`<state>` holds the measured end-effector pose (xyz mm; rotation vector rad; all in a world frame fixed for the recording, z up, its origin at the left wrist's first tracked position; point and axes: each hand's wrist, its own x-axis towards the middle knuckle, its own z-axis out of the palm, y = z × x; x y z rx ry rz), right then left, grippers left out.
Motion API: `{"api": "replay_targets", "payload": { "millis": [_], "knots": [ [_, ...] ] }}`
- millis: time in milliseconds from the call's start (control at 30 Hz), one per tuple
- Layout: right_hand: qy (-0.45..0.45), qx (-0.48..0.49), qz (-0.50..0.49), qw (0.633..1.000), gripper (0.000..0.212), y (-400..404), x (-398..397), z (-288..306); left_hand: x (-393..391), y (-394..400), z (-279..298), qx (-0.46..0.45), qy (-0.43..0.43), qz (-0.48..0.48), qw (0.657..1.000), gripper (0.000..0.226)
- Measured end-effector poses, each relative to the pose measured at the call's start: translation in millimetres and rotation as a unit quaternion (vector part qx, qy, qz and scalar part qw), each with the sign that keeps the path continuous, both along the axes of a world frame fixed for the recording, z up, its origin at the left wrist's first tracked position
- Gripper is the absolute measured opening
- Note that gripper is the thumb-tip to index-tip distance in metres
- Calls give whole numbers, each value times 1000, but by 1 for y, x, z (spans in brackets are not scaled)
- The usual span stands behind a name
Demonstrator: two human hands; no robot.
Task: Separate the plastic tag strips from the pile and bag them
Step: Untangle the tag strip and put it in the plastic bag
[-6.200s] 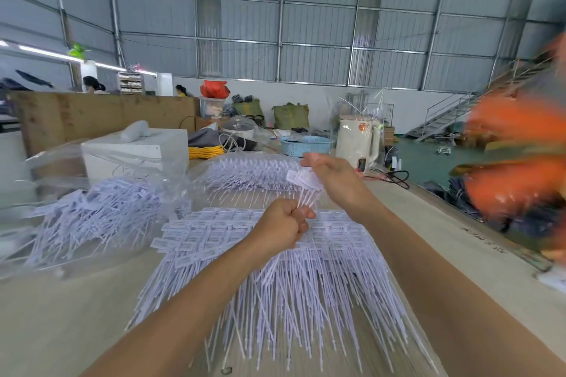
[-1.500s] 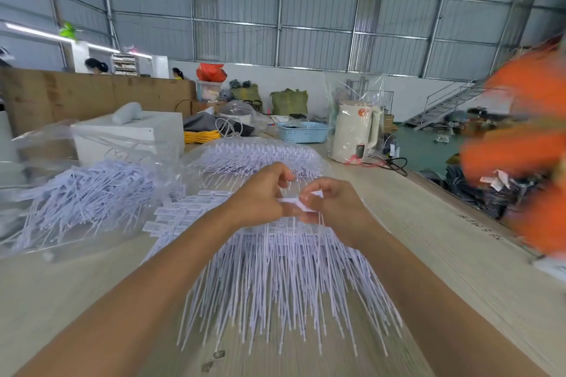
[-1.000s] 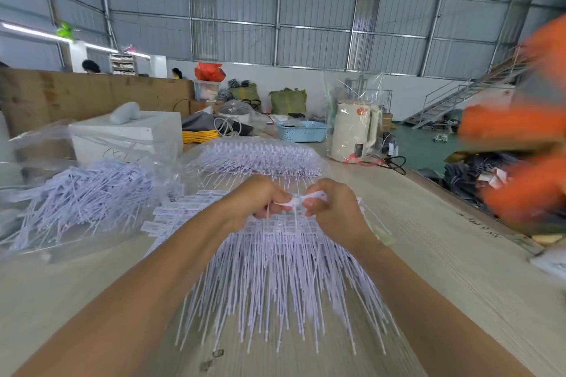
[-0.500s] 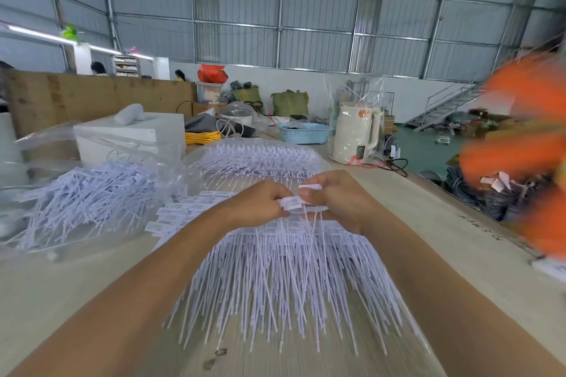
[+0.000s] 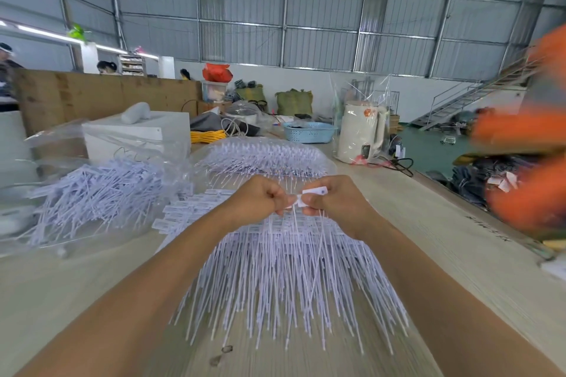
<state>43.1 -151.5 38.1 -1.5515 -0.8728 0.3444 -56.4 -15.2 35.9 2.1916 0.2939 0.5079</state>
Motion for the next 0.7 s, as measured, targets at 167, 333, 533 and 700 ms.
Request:
{"api": "replay_targets", "payload": {
  "millis": [167,333,533,700],
  "knots": [
    [-127,-51,-61,989,14,8,0,-4,3,-6,2,-72,24,32,997,35],
    [-219,-105,-177,954,17,-6,19,-18,-7,1,12,-189,75,-27,979,27],
    [70,38,-87,993,8,-22,26,-2,-12,5,7,-28,109,-8,994,17],
    [79,-51,-12,995,20,-6,3,20,-4,-4,6,56,87,-34,994,26]
  ]
}}
